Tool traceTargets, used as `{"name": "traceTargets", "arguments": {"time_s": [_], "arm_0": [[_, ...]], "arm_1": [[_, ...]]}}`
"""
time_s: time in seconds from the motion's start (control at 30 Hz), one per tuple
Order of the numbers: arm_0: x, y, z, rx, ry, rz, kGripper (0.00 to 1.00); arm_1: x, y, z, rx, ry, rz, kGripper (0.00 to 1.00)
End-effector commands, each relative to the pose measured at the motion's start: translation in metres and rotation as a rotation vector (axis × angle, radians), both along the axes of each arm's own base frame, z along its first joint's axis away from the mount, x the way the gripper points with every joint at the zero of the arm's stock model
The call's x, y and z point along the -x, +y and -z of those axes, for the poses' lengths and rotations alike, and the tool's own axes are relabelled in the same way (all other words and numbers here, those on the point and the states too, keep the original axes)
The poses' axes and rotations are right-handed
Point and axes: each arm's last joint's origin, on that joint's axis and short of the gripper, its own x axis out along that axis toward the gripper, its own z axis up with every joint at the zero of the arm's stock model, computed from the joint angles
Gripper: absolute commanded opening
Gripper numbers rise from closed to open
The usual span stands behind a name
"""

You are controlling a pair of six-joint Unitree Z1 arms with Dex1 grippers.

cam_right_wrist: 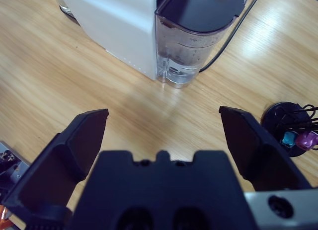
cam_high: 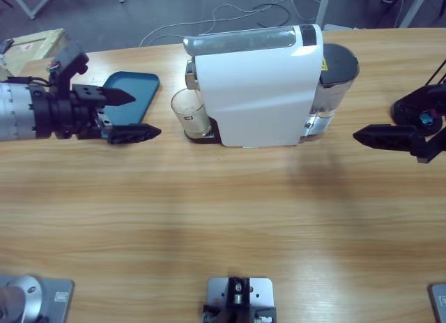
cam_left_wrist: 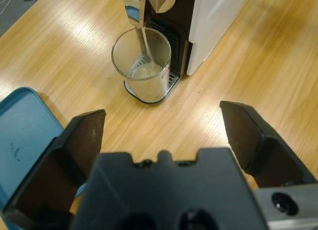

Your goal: Pour coffee

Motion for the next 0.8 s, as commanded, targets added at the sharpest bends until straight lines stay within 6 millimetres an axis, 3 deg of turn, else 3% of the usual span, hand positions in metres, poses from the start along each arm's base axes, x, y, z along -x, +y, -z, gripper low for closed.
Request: {"name": "traceTargets", "arguments": {"time_s": [0.03, 0.8], "arm_0": [[-0.0038, -0.0043, 0.0205, -0.036, 0.048, 0.015, 1.0], [-0.0086, -0.0083, 0.026, -0.029, 0.04, 0.025, 0.996]], "arm_1": [[0.0105, -0.0089, 0.0047, 0.008, -0.011, -0.01, 1.0], [0.0169, -0.0149, 0.0026, -0.007, -0.019, -0.016, 1.0]]}}
